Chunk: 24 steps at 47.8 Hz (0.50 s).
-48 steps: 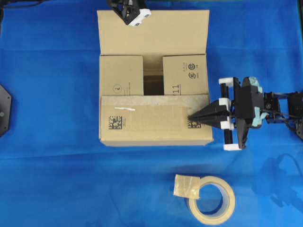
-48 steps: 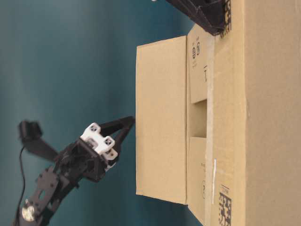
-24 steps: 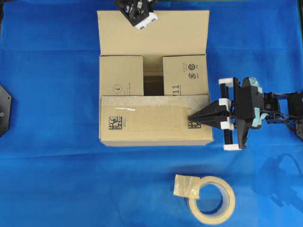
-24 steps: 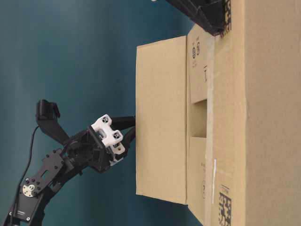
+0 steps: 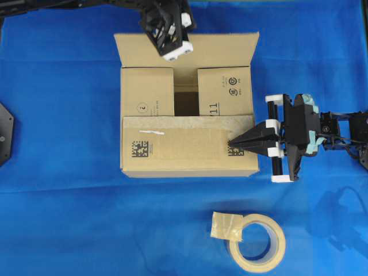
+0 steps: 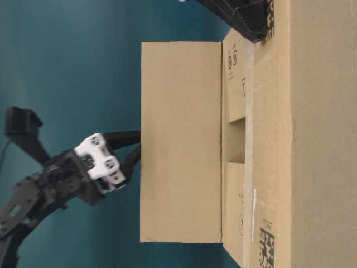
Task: Close the cardboard box.
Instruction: 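Fold the back flap forward over the box with the left gripper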
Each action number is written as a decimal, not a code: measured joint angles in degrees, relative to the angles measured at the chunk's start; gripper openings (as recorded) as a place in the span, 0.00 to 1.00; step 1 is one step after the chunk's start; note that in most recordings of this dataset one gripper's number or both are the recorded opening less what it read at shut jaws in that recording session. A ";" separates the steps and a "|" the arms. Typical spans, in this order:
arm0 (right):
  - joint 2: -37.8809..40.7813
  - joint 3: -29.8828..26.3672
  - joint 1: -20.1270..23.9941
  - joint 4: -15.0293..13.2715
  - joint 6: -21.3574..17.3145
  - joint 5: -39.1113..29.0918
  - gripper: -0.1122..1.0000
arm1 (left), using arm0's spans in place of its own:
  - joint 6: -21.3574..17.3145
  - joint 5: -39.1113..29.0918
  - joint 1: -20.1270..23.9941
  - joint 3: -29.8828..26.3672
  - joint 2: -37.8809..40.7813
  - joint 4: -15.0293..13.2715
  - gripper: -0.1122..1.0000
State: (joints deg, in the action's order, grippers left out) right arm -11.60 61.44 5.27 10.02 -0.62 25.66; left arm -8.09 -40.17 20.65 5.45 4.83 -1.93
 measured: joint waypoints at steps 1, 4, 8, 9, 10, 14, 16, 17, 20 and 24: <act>0.00 0.00 0.09 0.00 0.00 -0.09 0.10 | 0.00 -0.09 -0.26 0.18 -0.44 -0.09 0.10; 0.00 0.00 0.00 -0.09 0.00 -0.09 0.10 | 0.09 -0.18 -0.79 0.88 -1.58 -0.09 0.10; 0.00 0.00 0.00 0.00 0.00 0.00 0.10 | 0.26 -0.18 -1.93 2.11 -2.81 -0.09 0.10; 0.00 0.00 0.00 0.00 0.09 -0.09 0.10 | 0.35 -0.09 -2.11 2.64 -3.08 -0.09 0.10; 0.00 0.00 0.00 0.00 0.09 0.00 0.10 | 0.70 -0.09 -2.46 3.16 -3.43 -0.09 0.10; 0.00 0.00 0.00 0.00 0.09 0.00 0.10 | 1.67 0.35 -3.69 5.10 -4.31 -0.18 0.10; 0.00 -0.09 0.00 0.00 0.09 0.00 0.10 | 2.20 0.62 -4.13 5.89 -4.75 -0.09 0.10; 0.00 0.00 0.00 0.00 0.09 0.00 0.10 | 2.55 0.97 -4.57 6.42 -5.01 -0.09 0.10; 0.00 0.00 -0.09 0.00 0.00 -0.09 0.10 | 3.52 2.20 -5.27 8.00 -5.89 -0.09 0.10; 0.00 0.00 -0.26 -0.09 0.09 -0.09 0.10 | 4.66 4.92 -6.59 10.55 -7.29 -0.09 0.10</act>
State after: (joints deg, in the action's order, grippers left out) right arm -11.60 61.44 5.01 9.93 -0.53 25.58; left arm -3.43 -35.24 14.06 16.00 -2.46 -2.02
